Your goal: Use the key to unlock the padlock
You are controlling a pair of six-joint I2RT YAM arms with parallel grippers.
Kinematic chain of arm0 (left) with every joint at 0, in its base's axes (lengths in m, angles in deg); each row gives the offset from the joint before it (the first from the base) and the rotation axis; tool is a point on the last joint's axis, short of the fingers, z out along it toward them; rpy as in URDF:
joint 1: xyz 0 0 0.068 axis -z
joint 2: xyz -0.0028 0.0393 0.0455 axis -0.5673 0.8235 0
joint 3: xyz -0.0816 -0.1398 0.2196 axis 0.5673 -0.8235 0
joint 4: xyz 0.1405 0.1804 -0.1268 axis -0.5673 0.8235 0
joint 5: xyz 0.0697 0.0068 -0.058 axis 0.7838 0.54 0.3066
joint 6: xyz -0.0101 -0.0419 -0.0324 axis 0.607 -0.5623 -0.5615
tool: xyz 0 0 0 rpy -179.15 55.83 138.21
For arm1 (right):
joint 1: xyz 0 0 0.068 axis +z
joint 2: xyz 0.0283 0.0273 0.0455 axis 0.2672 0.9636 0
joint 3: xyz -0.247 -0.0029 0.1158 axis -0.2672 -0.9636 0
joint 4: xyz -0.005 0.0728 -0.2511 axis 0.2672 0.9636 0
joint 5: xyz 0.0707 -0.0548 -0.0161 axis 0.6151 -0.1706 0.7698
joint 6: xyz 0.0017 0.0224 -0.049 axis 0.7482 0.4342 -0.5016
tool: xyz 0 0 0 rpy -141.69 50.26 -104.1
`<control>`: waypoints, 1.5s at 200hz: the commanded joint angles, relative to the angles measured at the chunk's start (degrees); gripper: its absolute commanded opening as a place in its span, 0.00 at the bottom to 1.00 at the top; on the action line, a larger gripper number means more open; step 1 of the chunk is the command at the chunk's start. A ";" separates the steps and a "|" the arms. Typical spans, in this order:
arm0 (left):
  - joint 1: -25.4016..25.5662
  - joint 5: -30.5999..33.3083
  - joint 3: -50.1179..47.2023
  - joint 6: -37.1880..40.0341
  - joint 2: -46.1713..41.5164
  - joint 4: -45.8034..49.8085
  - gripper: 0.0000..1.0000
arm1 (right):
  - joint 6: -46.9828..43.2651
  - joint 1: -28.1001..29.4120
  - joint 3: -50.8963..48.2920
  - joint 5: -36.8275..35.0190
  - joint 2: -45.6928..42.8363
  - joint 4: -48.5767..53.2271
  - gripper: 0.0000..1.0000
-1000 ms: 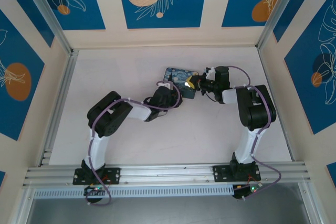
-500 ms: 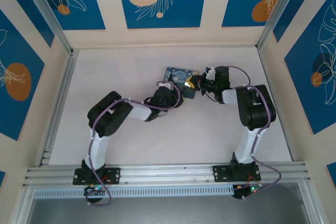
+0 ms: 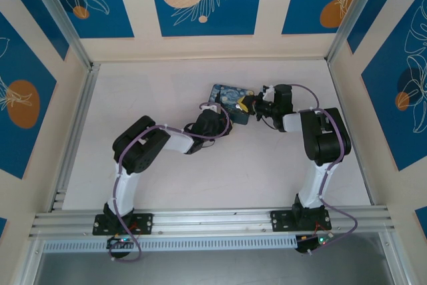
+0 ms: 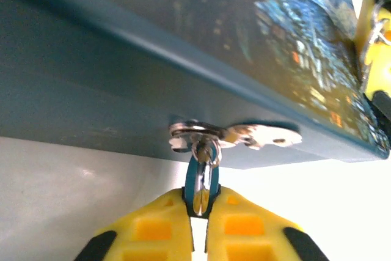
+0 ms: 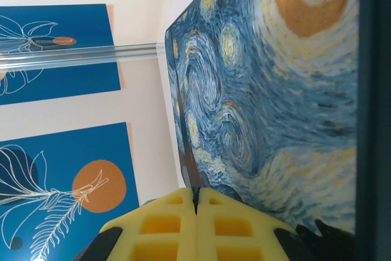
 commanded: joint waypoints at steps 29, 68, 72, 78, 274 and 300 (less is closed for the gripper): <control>-0.95 -2.60 -0.48 -4.42 -1.90 3.04 0.00 | 1.19 -0.82 -1.00 1.81 -7.34 2.96 0.00; -2.17 -5.27 -2.80 -6.05 -6.12 4.31 0.00 | -0.03 0.08 -4.30 1.94 -15.84 6.48 0.00; -2.34 -5.70 -3.05 -6.08 -6.57 4.60 0.00 | -0.28 0.13 -4.86 1.94 -16.63 6.71 0.00; -2.59 -6.37 -3.37 -6.01 -7.37 4.90 0.00 | -0.60 0.43 -5.83 1.93 -17.88 7.29 0.00; -7.29 -7.54 -13.53 4.80 -19.35 13.62 0.34 | -7.51 3.86 -12.35 -2.80 -27.56 16.54 0.00; -7.22 -5.87 -13.49 10.09 -18.61 13.72 0.76 | -7.74 1.66 -7.53 -2.89 -22.69 17.27 0.00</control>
